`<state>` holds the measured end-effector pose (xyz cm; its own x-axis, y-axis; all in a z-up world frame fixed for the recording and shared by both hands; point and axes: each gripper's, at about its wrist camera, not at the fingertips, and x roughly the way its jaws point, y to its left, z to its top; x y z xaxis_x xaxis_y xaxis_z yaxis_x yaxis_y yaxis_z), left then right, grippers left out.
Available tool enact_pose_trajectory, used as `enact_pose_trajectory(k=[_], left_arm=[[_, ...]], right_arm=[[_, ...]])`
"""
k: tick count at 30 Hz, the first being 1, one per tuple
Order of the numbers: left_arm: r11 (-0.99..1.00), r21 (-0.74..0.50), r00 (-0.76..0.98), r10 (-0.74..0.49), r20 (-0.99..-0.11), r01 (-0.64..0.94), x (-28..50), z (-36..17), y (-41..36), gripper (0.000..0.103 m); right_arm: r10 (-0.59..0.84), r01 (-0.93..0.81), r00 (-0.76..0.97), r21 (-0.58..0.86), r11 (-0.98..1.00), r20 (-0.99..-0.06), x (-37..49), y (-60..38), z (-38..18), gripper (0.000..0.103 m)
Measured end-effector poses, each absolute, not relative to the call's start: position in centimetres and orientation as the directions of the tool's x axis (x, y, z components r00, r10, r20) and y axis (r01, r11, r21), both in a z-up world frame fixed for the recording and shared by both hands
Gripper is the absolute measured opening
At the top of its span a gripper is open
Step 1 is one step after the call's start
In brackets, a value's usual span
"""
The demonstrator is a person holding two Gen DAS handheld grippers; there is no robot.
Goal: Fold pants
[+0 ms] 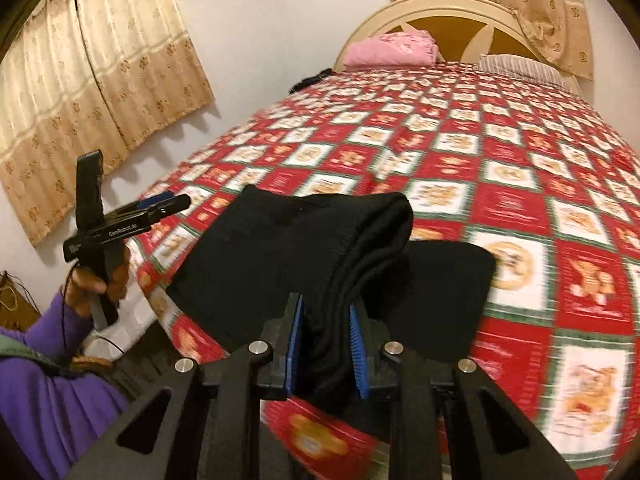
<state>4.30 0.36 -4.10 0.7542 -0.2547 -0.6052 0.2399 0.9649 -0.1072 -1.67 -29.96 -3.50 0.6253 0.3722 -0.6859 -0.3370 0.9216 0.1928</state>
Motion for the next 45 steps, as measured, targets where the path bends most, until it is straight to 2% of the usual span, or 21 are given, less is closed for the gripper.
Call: enact_pose_trajectory(k=[6,13,17,19,20,23,25,28,35,39,45], left_arm=[[0.955,-0.114,0.707,-0.279,-0.650,0.273,3.4,-5.5,-1.5,0.087],[0.950,-0.049,0.672,-0.253,-0.696,0.308,2.3,-7.4,-3.8,0.087],[0.948,-0.010,0.680,-0.236,-0.695,0.319,1.9,-7.8,-4.5,0.087],[0.947,0.000,0.682,-0.232,-0.694,0.322,1.8,-8.1,-4.6,0.088],[0.947,-0.001,0.681,-0.232,-0.694,0.320,1.8,-8.1,-4.6,0.088],[0.951,-0.018,0.676,-0.232,-0.699,0.308,2.1,-8.3,-4.5,0.090],[0.954,-0.021,0.673,-0.225,-0.705,0.298,2.2,-8.3,-4.6,0.090],[0.958,0.005,0.677,-0.198,-0.709,0.285,2.0,-8.1,-5.0,0.090],[0.958,0.102,0.700,-0.121,-0.703,0.268,1.7,-7.7,-6.2,0.090],[0.958,0.097,0.698,-0.124,-0.705,0.269,1.7,-7.9,-6.2,0.090],[0.960,0.096,0.697,-0.119,-0.707,0.262,1.5,-7.9,-6.3,0.091]], right_arm=[[0.301,-0.287,0.602,0.152,0.946,-0.740,-1.1,-33.2,-5.5,0.023],[0.342,-0.242,0.634,0.242,0.940,-0.694,-2.2,-35.8,-6.9,0.024],[0.341,-0.225,0.651,0.257,0.940,-0.678,-2.9,-36.1,-7.2,0.024],[0.243,-0.168,0.665,0.175,0.970,-0.707,-3.7,-36.5,-7.3,0.024],[0.237,-0.159,0.662,0.176,0.971,-0.710,-4.2,-36.9,-7.5,0.024],[0.247,-0.106,0.722,0.249,0.963,-0.647,-6.3,-37.9,-6.1,0.024],[0.253,-0.129,0.782,0.249,0.960,-0.569,-7.6,-37.3,-4.1,0.024],[0.279,-0.177,0.802,0.236,0.955,-0.528,-7.6,-35.0,-2.7,0.024],[0.340,-0.324,0.722,0.140,0.936,-0.603,-3.6,-26.4,-5.1,0.024],[0.241,-0.310,0.688,0.023,0.950,-0.685,-3.5,-25.3,-8.4,0.024],[0.318,-0.301,0.692,0.140,0.943,-0.648,-4.7,-27.6,-8.6,0.024]])
